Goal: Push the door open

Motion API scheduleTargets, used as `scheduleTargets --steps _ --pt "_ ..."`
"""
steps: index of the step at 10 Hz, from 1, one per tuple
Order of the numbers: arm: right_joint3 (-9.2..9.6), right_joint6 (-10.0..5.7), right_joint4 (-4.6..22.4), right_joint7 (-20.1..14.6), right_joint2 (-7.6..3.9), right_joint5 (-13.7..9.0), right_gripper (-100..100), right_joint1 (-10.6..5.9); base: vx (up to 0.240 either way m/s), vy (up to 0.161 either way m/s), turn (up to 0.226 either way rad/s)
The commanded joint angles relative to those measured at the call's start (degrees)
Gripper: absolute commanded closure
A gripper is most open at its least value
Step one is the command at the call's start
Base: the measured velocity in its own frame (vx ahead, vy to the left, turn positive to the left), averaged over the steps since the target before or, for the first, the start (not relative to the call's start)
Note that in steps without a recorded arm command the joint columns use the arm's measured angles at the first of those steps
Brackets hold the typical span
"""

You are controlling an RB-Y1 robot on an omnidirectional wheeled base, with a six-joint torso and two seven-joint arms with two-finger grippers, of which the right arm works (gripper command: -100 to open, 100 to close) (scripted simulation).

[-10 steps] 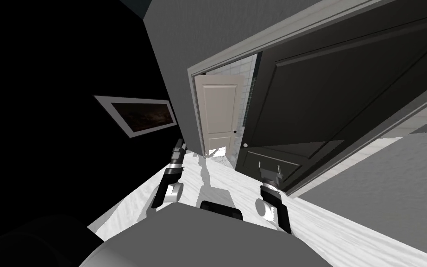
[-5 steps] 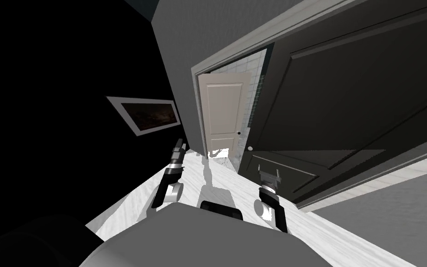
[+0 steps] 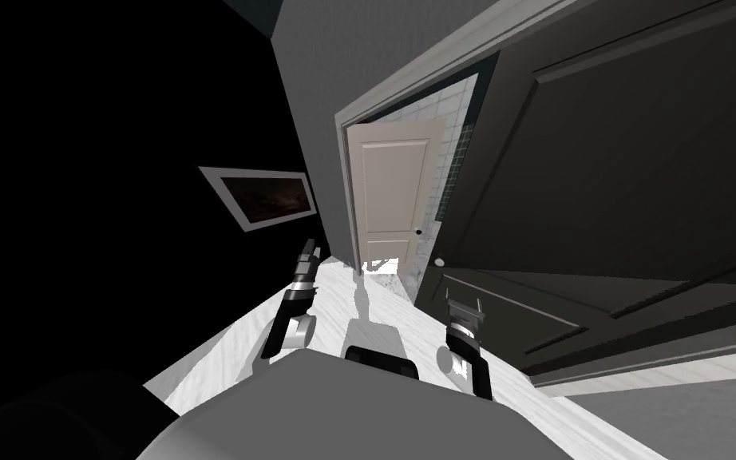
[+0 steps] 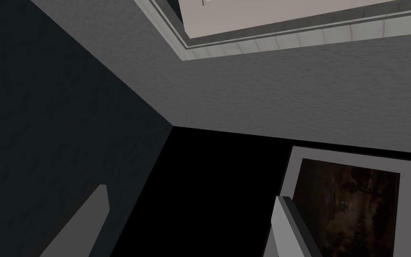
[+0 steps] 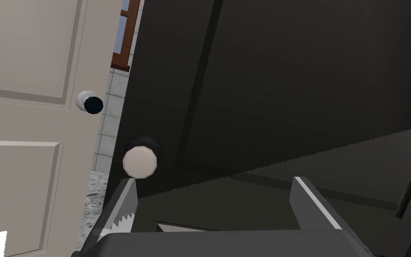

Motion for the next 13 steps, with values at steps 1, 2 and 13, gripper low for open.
scheduleTargets --steps 1,2,13 --pt "-0.09 -0.38 2.0 -1.3 0.12 -1.1 -100 -0.68 0.082 -0.056 0.116" --pt "-0.1 -0.67 3.1 -2.1 0.21 -1.7 -100 -1.0 0.083 -0.047 0.12" --pt "-0.24 -3.63 15.2 -10.1 1.53 -8.0 -100 -4.3 0.081 -0.054 0.112"
